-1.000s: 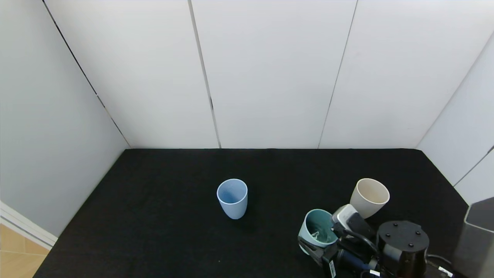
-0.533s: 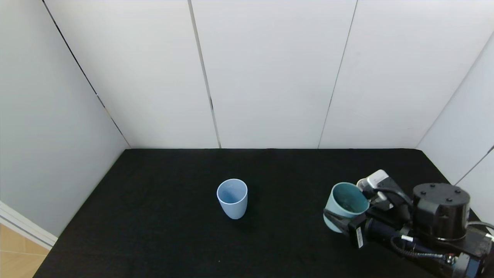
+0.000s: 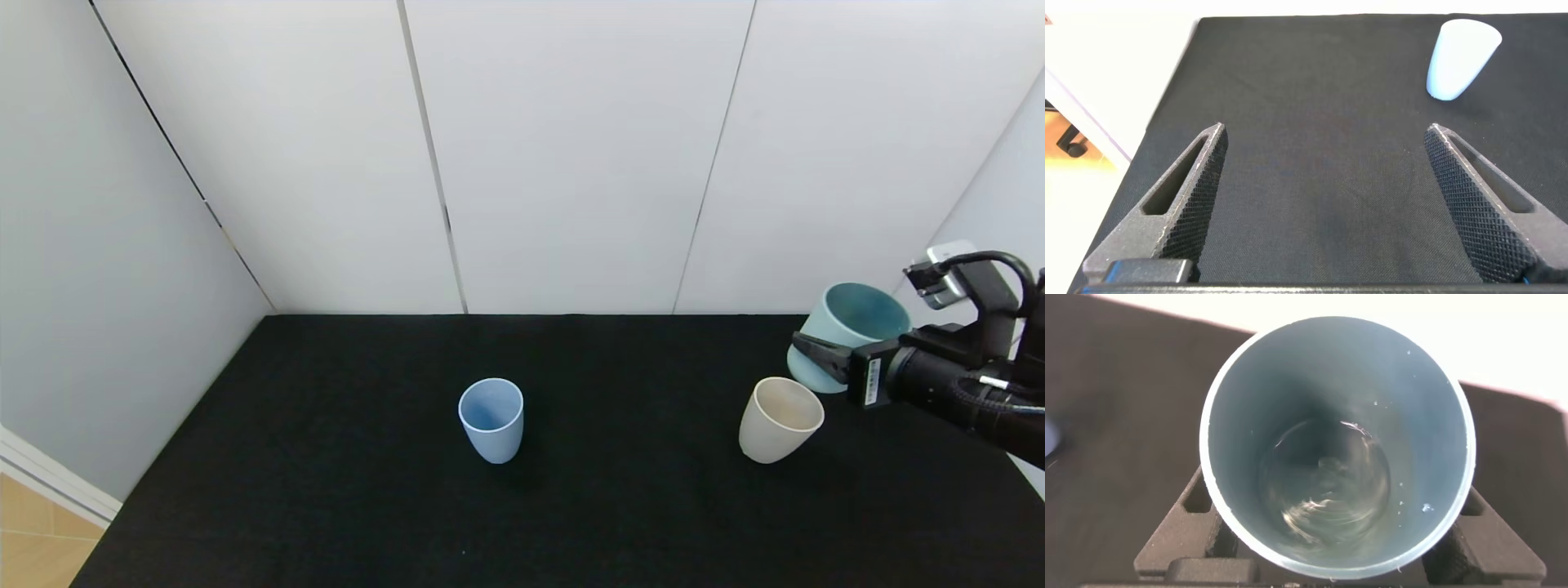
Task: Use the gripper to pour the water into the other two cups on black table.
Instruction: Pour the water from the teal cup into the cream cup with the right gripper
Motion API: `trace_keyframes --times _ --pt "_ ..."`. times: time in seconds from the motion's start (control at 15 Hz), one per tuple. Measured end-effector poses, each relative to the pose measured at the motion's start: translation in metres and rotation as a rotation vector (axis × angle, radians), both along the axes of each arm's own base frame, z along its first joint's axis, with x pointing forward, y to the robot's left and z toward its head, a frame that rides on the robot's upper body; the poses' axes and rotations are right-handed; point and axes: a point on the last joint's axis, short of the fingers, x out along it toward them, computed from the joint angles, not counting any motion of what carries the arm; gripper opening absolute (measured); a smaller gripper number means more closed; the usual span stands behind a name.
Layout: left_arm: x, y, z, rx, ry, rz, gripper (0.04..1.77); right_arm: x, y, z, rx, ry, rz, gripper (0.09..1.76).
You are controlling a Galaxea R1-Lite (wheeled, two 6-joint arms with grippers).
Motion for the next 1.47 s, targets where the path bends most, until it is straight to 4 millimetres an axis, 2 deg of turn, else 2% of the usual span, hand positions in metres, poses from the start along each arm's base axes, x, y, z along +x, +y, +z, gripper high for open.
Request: trace_keyframes --times 0.27,0.53,0.8,1.0,1.47 --pt "0.000 0.000 0.000 0.000 0.000 0.000 1.72 0.002 -0.029 0.012 -0.070 -0.042 -0.036 1.21" --pt "0.000 0.000 0.000 0.000 0.000 0.001 1.72 0.004 -0.045 0.011 -0.161 -0.049 -0.071 1.21" --pt "0.000 0.000 0.000 0.000 0.000 0.001 1.72 0.005 -0.050 0.005 -0.260 -0.038 -0.067 1.21" --pt "0.000 0.000 0.000 0.000 0.000 0.000 1.72 0.008 -0.059 -0.002 -0.404 -0.028 -0.066 1.21" --pt "0.000 0.000 0.000 0.000 0.000 0.000 1.72 0.013 -0.063 -0.016 -0.483 0.015 -0.007 1.20"
